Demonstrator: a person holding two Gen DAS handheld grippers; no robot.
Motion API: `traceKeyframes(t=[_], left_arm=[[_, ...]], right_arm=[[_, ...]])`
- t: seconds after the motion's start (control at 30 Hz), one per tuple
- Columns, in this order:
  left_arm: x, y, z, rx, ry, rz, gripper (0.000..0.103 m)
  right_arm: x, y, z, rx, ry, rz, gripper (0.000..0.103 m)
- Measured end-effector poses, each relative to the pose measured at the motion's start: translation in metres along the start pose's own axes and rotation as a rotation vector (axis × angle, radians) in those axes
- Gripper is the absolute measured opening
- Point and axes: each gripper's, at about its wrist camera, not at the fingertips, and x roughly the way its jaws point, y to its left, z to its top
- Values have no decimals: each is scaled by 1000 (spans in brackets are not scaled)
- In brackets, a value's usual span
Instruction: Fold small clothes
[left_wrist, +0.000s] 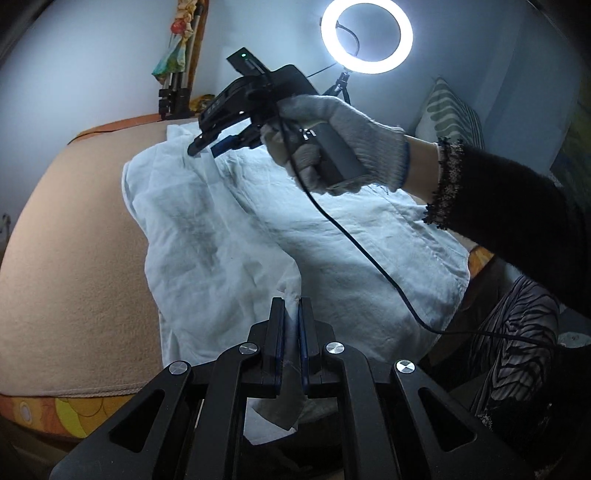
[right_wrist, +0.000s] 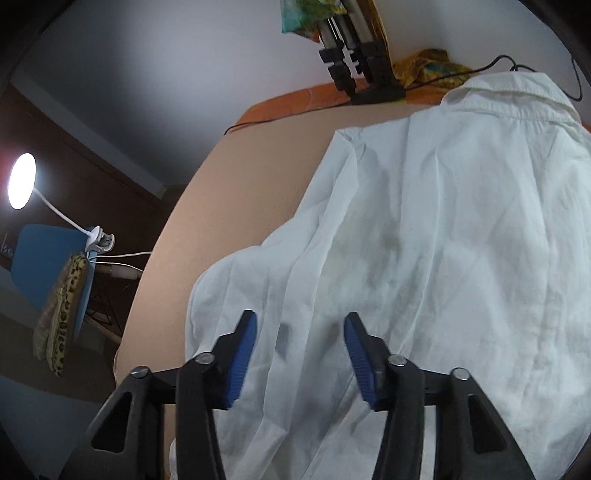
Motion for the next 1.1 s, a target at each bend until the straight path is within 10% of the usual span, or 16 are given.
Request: traceKeyframes(t=[0.1, 0.33, 0.57, 0.67, 0.73, 0.87, 0.93, 0.97, 1.1], left_arm=[[1, 0, 0, 11, 14, -6, 7], [-31, 18, 0, -103, -33, -56, 31], [-32, 68, -24, -364, 9, -39, 31], [-15, 65, -29, -374, 84, -54, 31], [-6, 58, -30, -343, 125, -24, 31], [0, 52, -26, -313, 134, 11, 31], [2, 52, -25, -314, 126, 12, 25], [4, 52, -24, -313, 128, 6, 6], [4, 49, -25, -295, 106, -1, 2]], right_arm=[[-1, 6, 0, -45, -35, -31, 3], [-3, 4, 0, -88, -65, -130, 2], [-2, 3, 2, -80, -81, -157, 2], [-3, 0, 1, -51, -62, -129, 10], [-7, -1, -3, -38, -55, -111, 34], [-9, 2, -11, -35, -35, -61, 40], [-6, 6, -13, -46, -25, -62, 40], [-4, 8, -14, -51, -23, -62, 40], [5, 20, -19, -98, -19, -93, 17]])
